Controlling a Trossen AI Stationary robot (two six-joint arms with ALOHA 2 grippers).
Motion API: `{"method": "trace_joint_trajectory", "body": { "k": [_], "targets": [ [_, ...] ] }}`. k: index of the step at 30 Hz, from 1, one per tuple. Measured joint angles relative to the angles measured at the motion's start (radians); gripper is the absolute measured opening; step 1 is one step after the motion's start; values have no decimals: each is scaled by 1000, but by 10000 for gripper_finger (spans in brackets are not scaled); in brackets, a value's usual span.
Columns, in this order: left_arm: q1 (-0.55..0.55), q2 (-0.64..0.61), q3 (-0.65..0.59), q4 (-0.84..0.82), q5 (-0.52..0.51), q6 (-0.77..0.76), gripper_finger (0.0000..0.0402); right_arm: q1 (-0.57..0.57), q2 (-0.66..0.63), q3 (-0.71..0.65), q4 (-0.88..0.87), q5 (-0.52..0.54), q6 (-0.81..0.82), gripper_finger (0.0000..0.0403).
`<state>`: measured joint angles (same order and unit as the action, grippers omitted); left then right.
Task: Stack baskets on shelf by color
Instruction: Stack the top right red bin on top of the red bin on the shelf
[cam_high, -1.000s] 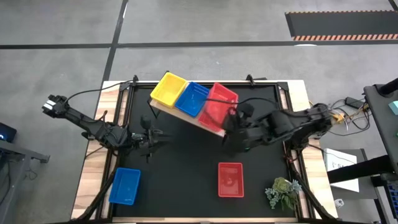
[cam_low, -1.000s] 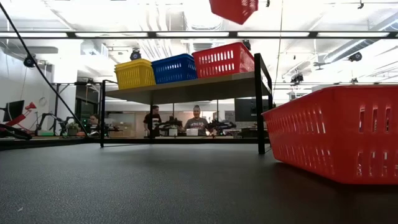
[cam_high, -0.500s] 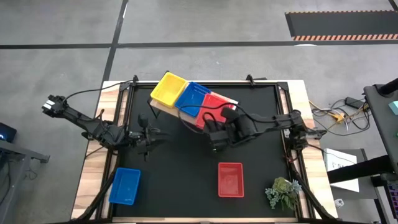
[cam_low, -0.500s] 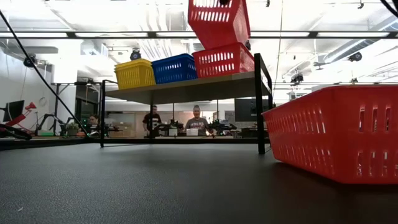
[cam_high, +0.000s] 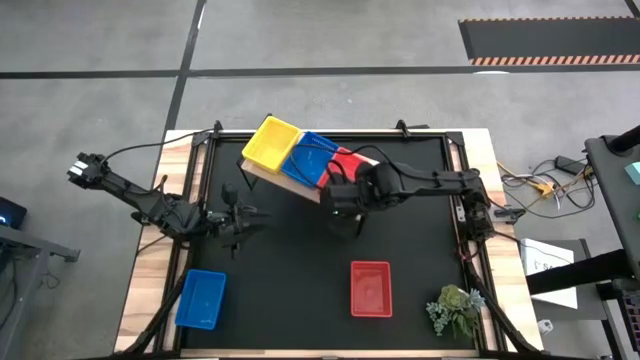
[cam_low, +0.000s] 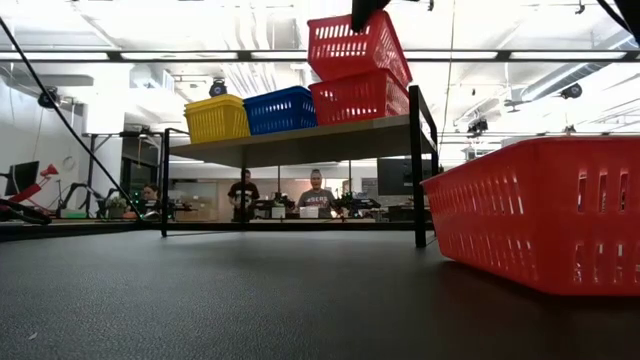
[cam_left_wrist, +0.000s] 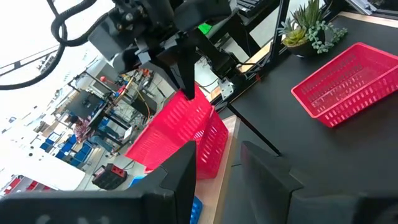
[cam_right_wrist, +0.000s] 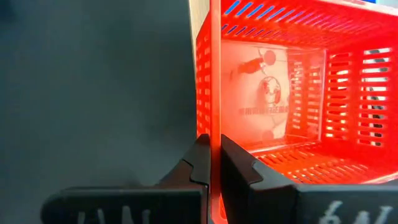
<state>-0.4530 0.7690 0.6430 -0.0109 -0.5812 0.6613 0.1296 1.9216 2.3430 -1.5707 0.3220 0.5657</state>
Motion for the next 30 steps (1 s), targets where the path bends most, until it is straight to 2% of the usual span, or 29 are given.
{"method": "trace_joint_trajectory", "body": {
  "k": [30],
  "targets": [
    [0, -4, -8, 1, 0, 1, 109, -28, 13, -3, 0, -15, -67, 9]
  ]
}}
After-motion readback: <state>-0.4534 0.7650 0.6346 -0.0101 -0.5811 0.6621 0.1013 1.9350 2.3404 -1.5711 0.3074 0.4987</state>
